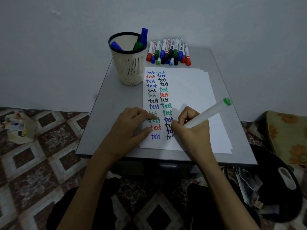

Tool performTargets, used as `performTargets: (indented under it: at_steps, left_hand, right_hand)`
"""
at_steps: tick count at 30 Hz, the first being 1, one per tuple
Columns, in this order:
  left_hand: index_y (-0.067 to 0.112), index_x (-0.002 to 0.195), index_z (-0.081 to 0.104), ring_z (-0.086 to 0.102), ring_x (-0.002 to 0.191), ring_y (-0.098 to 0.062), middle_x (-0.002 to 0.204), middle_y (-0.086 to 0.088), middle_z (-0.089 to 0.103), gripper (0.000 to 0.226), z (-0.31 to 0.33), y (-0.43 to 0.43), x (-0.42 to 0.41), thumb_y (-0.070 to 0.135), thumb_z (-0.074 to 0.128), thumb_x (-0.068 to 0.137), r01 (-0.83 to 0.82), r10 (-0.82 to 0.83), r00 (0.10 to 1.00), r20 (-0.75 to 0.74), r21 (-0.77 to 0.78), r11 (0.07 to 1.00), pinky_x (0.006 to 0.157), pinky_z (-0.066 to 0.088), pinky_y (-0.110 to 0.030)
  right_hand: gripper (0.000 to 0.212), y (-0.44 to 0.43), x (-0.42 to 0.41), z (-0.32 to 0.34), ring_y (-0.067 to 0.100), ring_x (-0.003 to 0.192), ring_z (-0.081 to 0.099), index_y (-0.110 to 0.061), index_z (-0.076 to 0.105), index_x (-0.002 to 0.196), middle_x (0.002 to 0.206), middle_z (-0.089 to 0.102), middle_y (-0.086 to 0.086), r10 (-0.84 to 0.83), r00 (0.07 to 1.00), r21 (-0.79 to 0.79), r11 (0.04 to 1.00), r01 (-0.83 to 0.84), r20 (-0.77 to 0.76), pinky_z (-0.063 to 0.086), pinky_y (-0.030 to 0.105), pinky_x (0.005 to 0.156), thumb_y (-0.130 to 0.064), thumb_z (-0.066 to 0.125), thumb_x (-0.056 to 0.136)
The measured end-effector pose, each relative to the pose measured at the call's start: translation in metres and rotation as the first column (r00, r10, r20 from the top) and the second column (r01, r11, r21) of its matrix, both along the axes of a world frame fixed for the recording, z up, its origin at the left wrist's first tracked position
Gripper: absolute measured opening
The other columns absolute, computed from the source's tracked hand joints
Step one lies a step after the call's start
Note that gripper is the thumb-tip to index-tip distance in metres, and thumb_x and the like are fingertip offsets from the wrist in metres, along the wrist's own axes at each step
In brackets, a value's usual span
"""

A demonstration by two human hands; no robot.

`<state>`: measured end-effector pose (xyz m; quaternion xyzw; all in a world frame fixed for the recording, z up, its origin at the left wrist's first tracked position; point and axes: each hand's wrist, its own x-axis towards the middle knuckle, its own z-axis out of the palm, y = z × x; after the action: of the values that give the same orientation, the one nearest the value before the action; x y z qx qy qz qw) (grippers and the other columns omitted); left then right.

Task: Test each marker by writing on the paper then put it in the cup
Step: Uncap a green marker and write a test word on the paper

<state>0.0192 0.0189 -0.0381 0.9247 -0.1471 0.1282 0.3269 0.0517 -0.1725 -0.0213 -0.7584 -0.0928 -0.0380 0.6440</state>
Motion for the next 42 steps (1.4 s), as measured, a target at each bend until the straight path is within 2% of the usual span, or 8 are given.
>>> performTargets:
  at_steps: [7,13,19,23,30,35,38,42]
  left_hand:
    - [0.021,0.119,0.059,0.046,0.106,-0.01,0.116,0.004,0.056,0.039,0.001,-0.001,0.0,0.041,0.047,0.089,0.008,-0.008,1.0,0.013,-0.005,1.0,0.088,0.044,-0.03]
    - [0.021,0.119,0.059,0.046,0.105,-0.011,0.114,0.005,0.056,0.038,0.0,0.0,0.001,0.04,0.048,0.089,0.01,-0.009,1.0,0.021,-0.003,1.0,0.088,0.042,-0.029]
    - [0.021,0.119,0.059,0.046,0.106,-0.011,0.115,0.005,0.055,0.037,0.001,0.0,0.0,0.039,0.048,0.089,0.009,-0.009,1.0,0.018,-0.002,1.0,0.089,0.041,-0.026]
    - [0.021,0.119,0.06,0.046,0.107,-0.01,0.115,0.006,0.055,0.037,0.0,0.0,0.0,0.039,0.048,0.089,0.004,-0.004,1.0,0.018,-0.013,1.0,0.09,0.04,-0.026]
    - [0.021,0.119,0.059,0.044,0.106,-0.009,0.116,0.006,0.055,0.038,0.0,0.0,0.0,0.041,0.048,0.089,0.003,-0.003,1.0,0.017,-0.005,1.0,0.089,0.04,-0.022]
    - [0.02,0.121,0.058,0.044,0.109,-0.008,0.118,0.006,0.05,0.039,0.002,-0.002,-0.003,0.035,0.042,0.088,0.004,-0.003,1.0,0.005,-0.066,0.998,0.09,0.039,-0.018]
    - [0.013,0.127,0.056,0.047,0.107,-0.007,0.114,-0.002,0.048,0.036,0.005,-0.001,-0.004,0.015,0.037,0.095,0.021,-0.016,0.999,0.045,-0.119,0.993,0.084,0.038,-0.007]
    - [0.013,0.144,0.032,0.06,0.098,-0.007,0.102,-0.003,0.062,0.052,0.011,-0.002,-0.005,0.001,0.047,0.096,0.047,-0.041,0.999,0.026,-0.295,0.954,0.084,0.045,-0.013]
  right_hand:
    - [0.029,-0.001,-0.001,0.002,0.01,0.049,0.039,0.001,0.038,0.057,0.052,0.041,0.009,0.032,0.999,-0.021,0.999,-0.032,-0.008,0.035,0.018,0.046,0.015,0.061,0.069]
    - [0.029,-0.001,-0.001,0.003,0.013,0.05,0.043,0.0,0.04,0.056,0.05,0.042,0.003,-0.019,1.0,0.013,1.0,0.019,-0.006,0.038,0.022,0.047,0.013,0.062,0.068]
    - [0.025,0.001,-0.003,0.004,0.013,0.051,0.039,0.006,0.037,0.059,0.054,0.041,0.016,-0.037,0.999,-0.001,0.999,0.037,0.003,0.035,0.02,0.048,0.015,0.059,0.069]
    - [0.027,0.0,-0.001,0.003,0.012,0.053,0.039,0.003,0.038,0.059,0.054,0.041,0.008,-0.044,0.999,0.016,0.999,0.044,0.002,0.035,0.019,0.049,0.014,0.059,0.07]
    - [0.029,0.001,-0.003,0.005,0.015,0.048,0.04,0.001,0.036,0.056,0.051,0.039,0.011,-0.012,0.999,0.009,1.0,0.012,-0.035,0.038,0.02,0.045,0.016,0.057,0.069]
    - [0.032,-0.005,-0.004,0.011,0.015,0.043,0.041,-0.002,0.044,0.066,0.059,0.045,0.019,-0.131,0.99,0.339,0.93,0.14,-0.05,0.037,0.021,0.042,-0.002,0.073,0.079]
    - [0.027,-0.007,-0.004,0.012,0.02,0.051,0.048,-0.003,0.049,0.071,0.066,0.053,0.016,-0.172,0.985,0.388,0.905,0.171,-0.034,0.044,0.024,0.052,-0.005,0.075,0.078]
    - [0.015,-0.005,-0.006,0.017,0.026,0.065,0.066,0.002,0.061,0.082,0.076,0.068,0.015,-0.066,0.991,0.516,0.848,0.119,-0.119,0.054,0.03,0.053,-0.011,0.064,0.088]
